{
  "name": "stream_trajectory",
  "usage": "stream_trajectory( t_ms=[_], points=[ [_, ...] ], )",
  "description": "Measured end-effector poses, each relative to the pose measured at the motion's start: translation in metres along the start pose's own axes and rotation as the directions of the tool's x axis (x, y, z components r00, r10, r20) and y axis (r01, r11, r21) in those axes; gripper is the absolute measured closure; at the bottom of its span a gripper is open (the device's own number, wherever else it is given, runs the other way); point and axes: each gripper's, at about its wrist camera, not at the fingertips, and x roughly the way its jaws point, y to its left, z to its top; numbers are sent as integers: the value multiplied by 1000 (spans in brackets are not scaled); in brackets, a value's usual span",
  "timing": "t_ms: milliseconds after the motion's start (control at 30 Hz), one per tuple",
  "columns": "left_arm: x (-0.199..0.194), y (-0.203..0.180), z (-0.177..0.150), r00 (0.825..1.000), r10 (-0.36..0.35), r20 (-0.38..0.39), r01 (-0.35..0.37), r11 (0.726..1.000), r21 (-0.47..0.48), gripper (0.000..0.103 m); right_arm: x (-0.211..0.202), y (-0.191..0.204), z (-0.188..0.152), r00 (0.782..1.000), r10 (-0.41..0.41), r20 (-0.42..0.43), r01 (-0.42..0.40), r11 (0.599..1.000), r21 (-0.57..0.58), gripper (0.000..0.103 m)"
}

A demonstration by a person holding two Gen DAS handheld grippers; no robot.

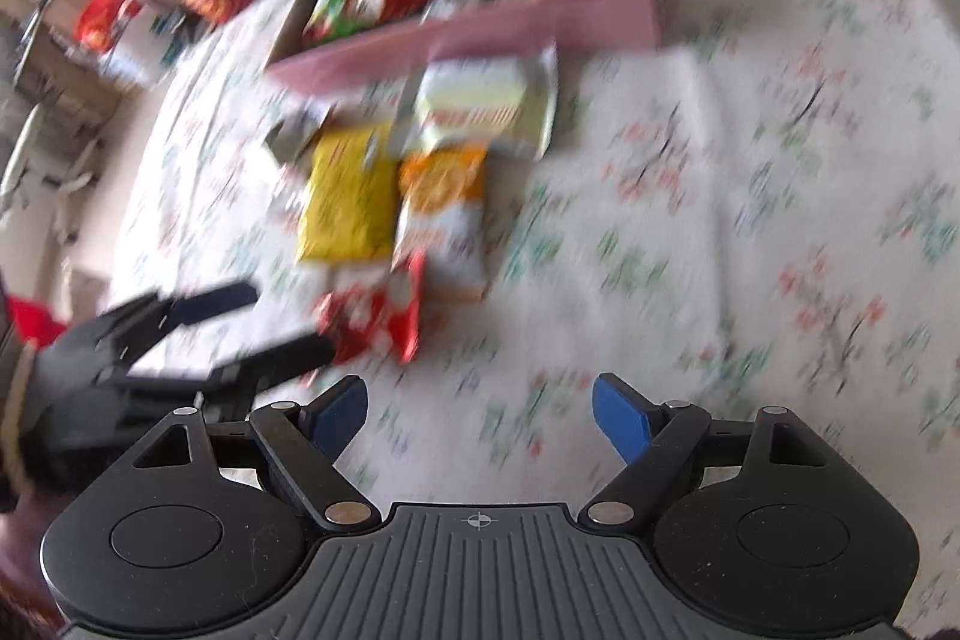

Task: Organize snacks
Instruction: 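Grasp the orange cracker pack with the right gripper while the left approaches the red candy bag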

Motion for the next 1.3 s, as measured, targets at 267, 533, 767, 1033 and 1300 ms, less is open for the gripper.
stream_trajectory(
  t_ms=[267,533,767,1033,1300],
  points=[
    [3,-7,-4,997,-79,-24,80,996,28,45,0,5,1,995,-50,84,53,998,-28,19],
    [27,-26,1,997,-63,-37,68,988,142,59,16,-3,20,979,-113,170,109,993,34,19],
    [24,-25,-1,999,-9,-33,14,990,140,80,29,1,23,953,-128,276,133,991,2,19],
    [0,9,-15,995,93,18,-94,994,61,81,39,16,20,923,-119,365,159,984,-80,19],
    [-17,31,-24,994,105,26,-105,994,-2,80,51,34,13,907,-119,403,199,966,-163,19]
  ],
)
